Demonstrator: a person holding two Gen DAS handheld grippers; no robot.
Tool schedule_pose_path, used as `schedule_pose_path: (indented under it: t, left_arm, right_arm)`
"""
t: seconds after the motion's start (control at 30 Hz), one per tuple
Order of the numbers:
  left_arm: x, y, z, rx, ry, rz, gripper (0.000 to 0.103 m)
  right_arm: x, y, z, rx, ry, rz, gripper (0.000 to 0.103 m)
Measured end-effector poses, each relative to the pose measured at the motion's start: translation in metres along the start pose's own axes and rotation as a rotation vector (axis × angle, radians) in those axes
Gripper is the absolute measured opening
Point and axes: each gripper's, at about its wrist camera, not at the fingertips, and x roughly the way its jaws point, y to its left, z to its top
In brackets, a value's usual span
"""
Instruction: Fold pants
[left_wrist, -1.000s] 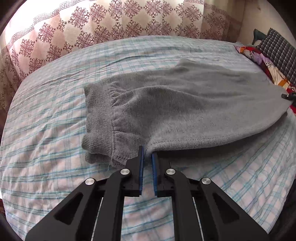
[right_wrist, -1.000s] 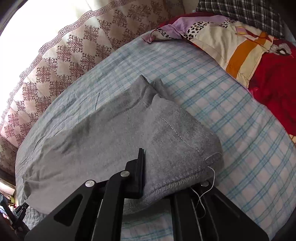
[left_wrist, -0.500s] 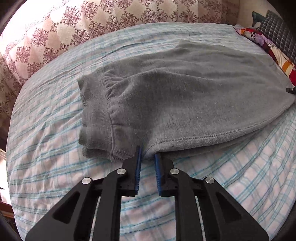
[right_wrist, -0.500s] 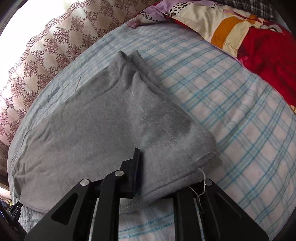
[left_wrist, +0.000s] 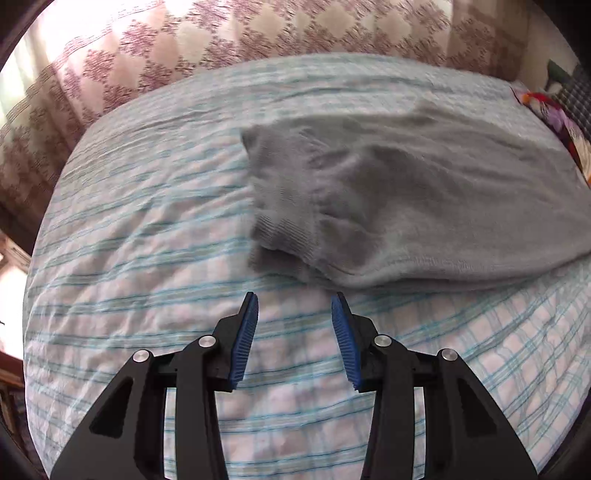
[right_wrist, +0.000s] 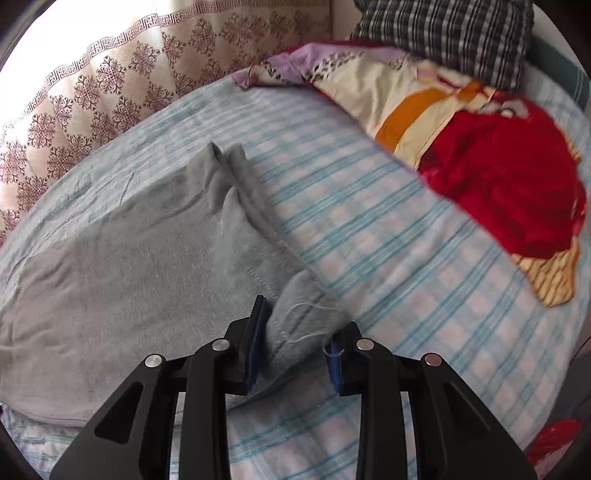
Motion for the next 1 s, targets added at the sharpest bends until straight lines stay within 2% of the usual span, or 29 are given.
schedule_pose_path:
  t: [0.1, 0.23, 0.4, 0.53, 0.67, 0.8, 0.87, 1.0]
  left_arm:
    - [-0.011, 0.001, 0.013, -0.031, -0.052, -0.013, 0.043]
    - [-0.009, -0.02, 0.035, -0.018, -0.098, -0.046, 0.043]
    - [0.01, -0.058, 0.057, 0.028, -0.105, -0.088, 0.043]
    - [0.033, -0.076, 0.059, 0.032, -0.065, -0.115, 0.047]
    - [0.059, -0.083, 0.048, 0.028, 0.009, -0.095, 0.047]
    - [0.061, -0.085, 0.042, 0.04, 0.001, -0.08, 0.048]
    - [0.062, -0.085, 0.044, 0.027, 0.011, -0.083, 0.048]
    - [0.06, -0.086, 0.046, 0.031, 0.028, -0.064, 0.048]
  right_arm:
    - [-0.016, 0.015, 0.003, -0.062, -0.068, -0.018, 0.029]
    - [-0.021, 0.035, 0.01, -0.118, -0.109, -0.042, 0.033]
    - [-0.021, 0.026, 0.017, -0.073, -0.119, -0.115, 0.038]
    - [-0.021, 0.01, 0.017, -0.036, -0.121, -0.147, 0.041]
    - [-0.019, 0.009, 0.02, -0.047, -0.119, -0.048, 0.041]
    - [-0.004, 0.023, 0.036, -0.086, -0.104, 0.05, 0.041]
    - [0.005, 0.03, 0.048, -0.102, -0.1, 0.072, 0.041]
    - [0.041, 0.043, 0.076, -0.11, -0.032, 0.158, 0.041]
